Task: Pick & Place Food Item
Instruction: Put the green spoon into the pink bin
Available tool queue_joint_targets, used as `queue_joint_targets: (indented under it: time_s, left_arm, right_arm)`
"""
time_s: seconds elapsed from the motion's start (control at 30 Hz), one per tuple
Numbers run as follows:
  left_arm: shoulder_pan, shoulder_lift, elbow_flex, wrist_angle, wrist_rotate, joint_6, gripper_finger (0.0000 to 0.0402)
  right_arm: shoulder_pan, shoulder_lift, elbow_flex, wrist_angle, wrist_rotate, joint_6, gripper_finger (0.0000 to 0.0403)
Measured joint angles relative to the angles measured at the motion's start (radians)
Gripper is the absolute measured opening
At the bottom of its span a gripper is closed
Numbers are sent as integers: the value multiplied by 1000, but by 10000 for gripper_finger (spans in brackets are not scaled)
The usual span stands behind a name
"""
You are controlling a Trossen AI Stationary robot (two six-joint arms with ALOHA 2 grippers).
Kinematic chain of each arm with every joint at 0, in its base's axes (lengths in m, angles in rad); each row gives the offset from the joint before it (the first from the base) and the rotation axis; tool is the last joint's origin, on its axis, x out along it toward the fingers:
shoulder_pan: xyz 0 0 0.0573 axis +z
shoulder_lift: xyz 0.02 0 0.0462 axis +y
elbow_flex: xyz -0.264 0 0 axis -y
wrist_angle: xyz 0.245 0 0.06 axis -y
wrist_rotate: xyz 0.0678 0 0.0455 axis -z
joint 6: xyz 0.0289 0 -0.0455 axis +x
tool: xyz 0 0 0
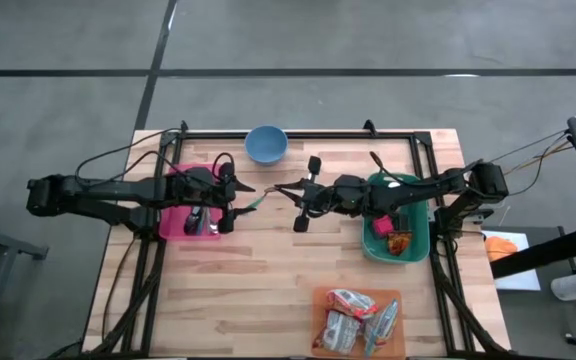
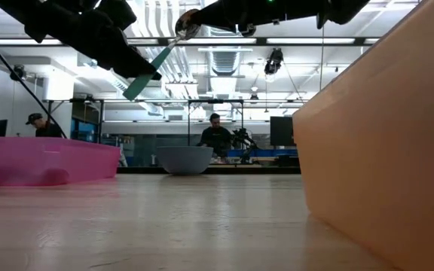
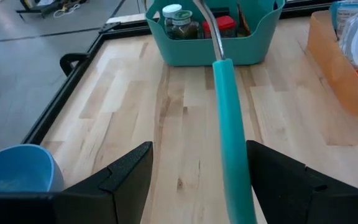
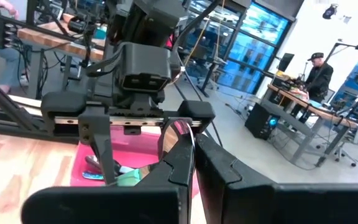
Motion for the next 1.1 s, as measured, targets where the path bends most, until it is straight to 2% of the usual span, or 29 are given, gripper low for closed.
queue_joint_targets:
  time_s: [0.17,0.3,0.8,1.1]
  left_arm:
    - [0,0,0,3,0,-10,252]
    - [0,0,0,8,0,-10,225]
    - [0,0,0,17,30,-24,24]
    - [0,0,0,8,37,-27,31]
  right_arm:
    - [0,0,0,0,0,0,8]
    - [0,0,0,0,0,0,8]
    - [0,0,0,3,2,-12,8]
    - [0,0,0,1,-3,-14,8]
